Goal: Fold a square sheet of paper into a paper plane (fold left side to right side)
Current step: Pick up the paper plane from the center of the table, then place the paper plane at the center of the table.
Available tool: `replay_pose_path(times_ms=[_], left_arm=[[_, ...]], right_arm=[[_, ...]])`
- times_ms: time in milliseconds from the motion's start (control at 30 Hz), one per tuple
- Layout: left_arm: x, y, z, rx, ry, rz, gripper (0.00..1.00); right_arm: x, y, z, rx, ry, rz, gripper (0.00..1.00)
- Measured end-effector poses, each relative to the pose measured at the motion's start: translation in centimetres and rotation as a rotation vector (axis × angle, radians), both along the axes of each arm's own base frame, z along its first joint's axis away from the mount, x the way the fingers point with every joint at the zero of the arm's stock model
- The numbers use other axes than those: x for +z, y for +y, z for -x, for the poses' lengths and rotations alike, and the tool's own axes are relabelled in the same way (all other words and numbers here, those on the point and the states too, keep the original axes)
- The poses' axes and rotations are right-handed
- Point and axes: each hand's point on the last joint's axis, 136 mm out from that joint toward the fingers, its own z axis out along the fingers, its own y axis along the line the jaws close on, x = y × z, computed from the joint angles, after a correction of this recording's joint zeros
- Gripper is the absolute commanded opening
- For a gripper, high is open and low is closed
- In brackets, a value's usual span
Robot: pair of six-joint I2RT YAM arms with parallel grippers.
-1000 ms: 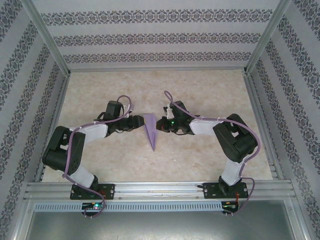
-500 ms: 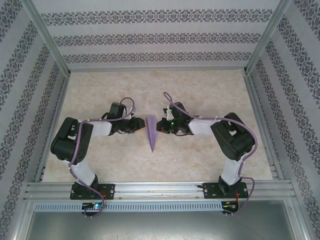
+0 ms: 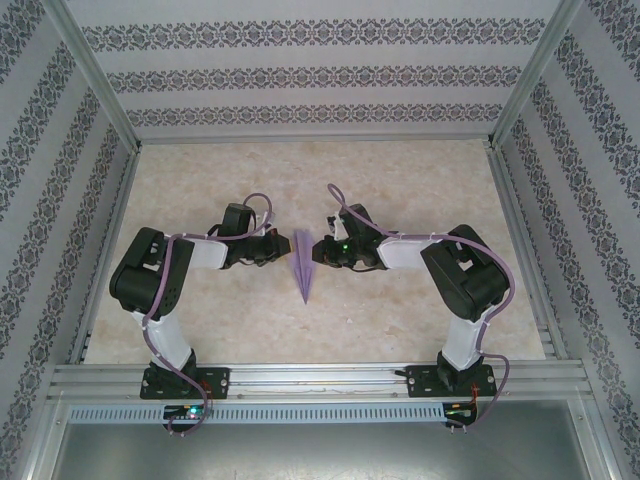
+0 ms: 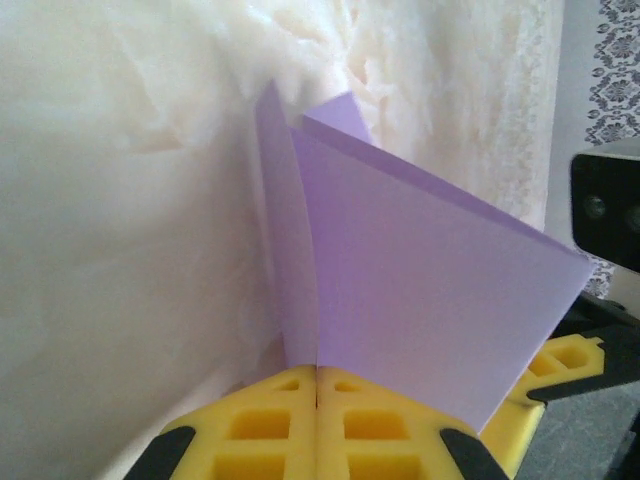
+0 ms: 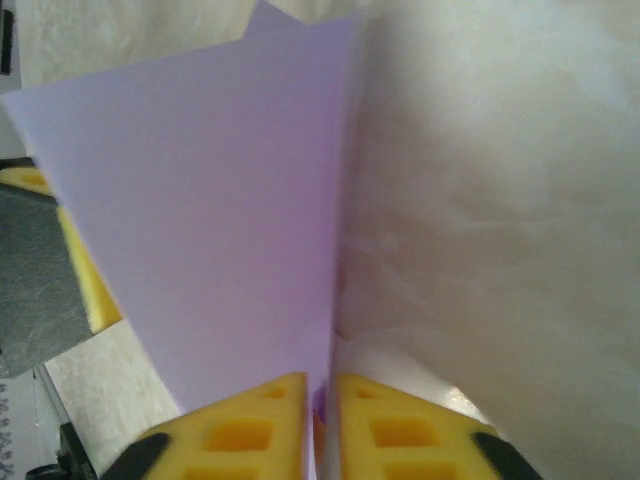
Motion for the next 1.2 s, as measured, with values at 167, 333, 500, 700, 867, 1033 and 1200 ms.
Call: replay_pose_path(times_ms=[167, 333, 500, 700, 867, 1033, 1200], left_arm=[[0.7, -0.2, -0.6, 0.021, -0.017, 0.021, 0.00], [1.4, -0.1, -1.2, 0.057, -0.026, 0.031, 0.00], [2.3, -1.0, -1.7, 0.087, -0.042, 0.055, 0.00], [3.0, -2.6, -2.1, 0.116, -0.060, 0.076, 0.00], [2.9, -4.8, -3.0, 0.117, -0.063, 0.104, 0.00], [2.1, -6.2, -2.8, 0.116, -0.048, 0.106, 0.00], [2.0, -6.2, -3.0, 0.135, -0.052, 0.103, 0.00]], right_arm=[[0.1, -1.4, -0.1, -0.024, -0.010, 0.019, 0.50], [2.9, -4.2, -0.8, -0.074, -0.091, 0.057, 0.71], [6.8, -7.8, -1.6, -0.141, -0.209, 0.120, 0.83], [9.0, -11.4, -0.8, -0.183, -0.249, 0.205, 0.84], [8.6, -11.6, 1.1, -0.148, -0.186, 0.225, 0.70], [6.9, -8.9, 2.4, -0.052, -0.090, 0.228, 0.63], [4.7, -5.9, 3.1, 0.039, -0.032, 0.255, 0.65]])
